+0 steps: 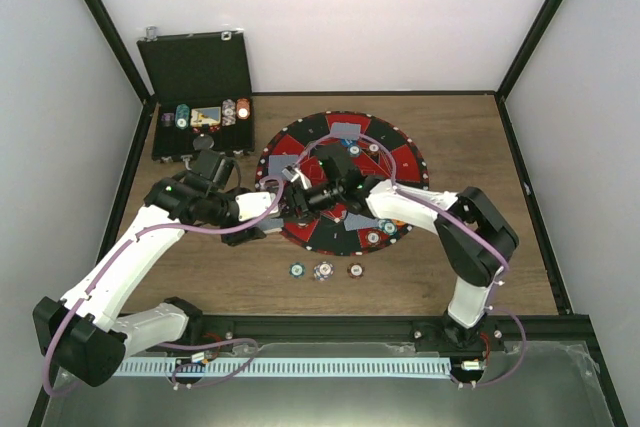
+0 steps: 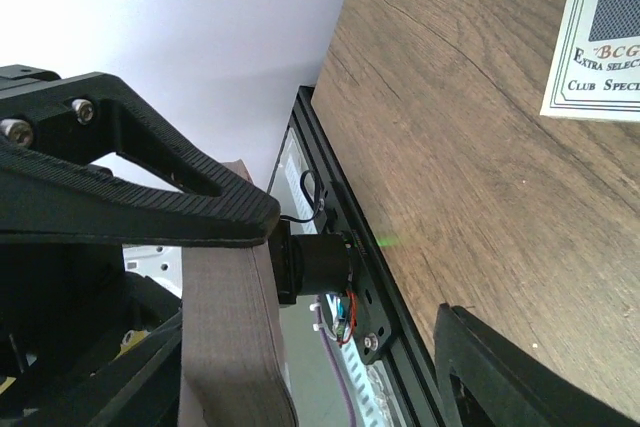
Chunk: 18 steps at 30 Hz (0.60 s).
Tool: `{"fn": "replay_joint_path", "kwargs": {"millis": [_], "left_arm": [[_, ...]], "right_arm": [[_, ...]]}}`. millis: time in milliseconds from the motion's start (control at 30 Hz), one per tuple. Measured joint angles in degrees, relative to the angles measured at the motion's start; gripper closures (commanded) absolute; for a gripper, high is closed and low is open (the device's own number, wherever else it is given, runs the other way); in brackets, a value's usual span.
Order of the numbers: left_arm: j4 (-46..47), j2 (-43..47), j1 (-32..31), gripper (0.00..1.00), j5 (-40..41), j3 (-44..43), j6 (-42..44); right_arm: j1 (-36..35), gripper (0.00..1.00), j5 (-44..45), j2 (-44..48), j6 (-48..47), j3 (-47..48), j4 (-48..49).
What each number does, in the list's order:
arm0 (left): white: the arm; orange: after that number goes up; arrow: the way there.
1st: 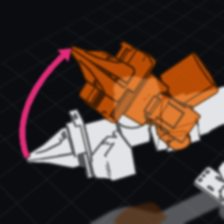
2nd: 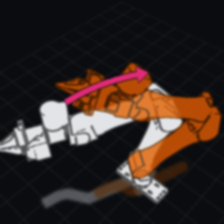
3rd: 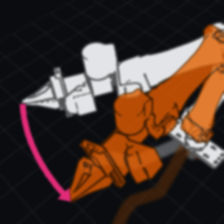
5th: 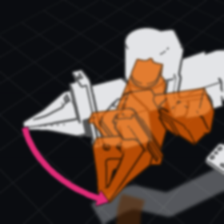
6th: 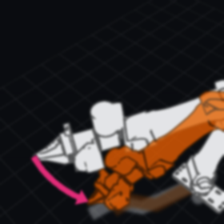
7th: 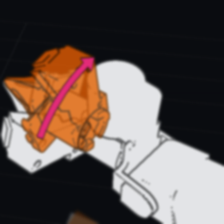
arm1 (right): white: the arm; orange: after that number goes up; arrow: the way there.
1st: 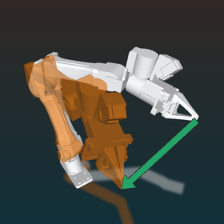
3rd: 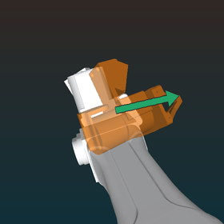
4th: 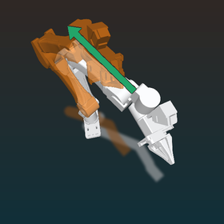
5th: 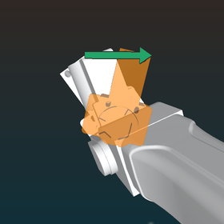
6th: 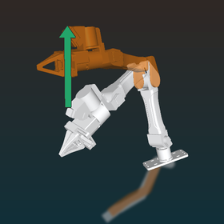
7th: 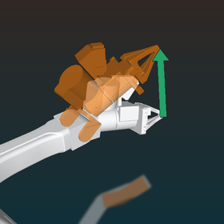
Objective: Distribute texas hold em gaming equipment
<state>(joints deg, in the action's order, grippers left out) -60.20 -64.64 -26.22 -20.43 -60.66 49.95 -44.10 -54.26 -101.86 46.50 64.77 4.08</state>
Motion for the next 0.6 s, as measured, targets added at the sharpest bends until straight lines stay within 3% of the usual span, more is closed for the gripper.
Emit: {"fn": "replay_joint_path", "kwargs": {"millis": [367, 600], "left_arm": [[-0.59, 0.0, 0.0, 0.9, 0.28, -0.11, 0.04], [-0.31, 0.0, 0.0, 0.9, -0.04, -0.9, 0.22]], "right_arm": [[2.75, 0.56, 0.24, 4.81, -1.84, -3.15, -2.4], [3.06, 0.9, 0.66, 8.37, 0.74, -3.98, -1.99]]}}
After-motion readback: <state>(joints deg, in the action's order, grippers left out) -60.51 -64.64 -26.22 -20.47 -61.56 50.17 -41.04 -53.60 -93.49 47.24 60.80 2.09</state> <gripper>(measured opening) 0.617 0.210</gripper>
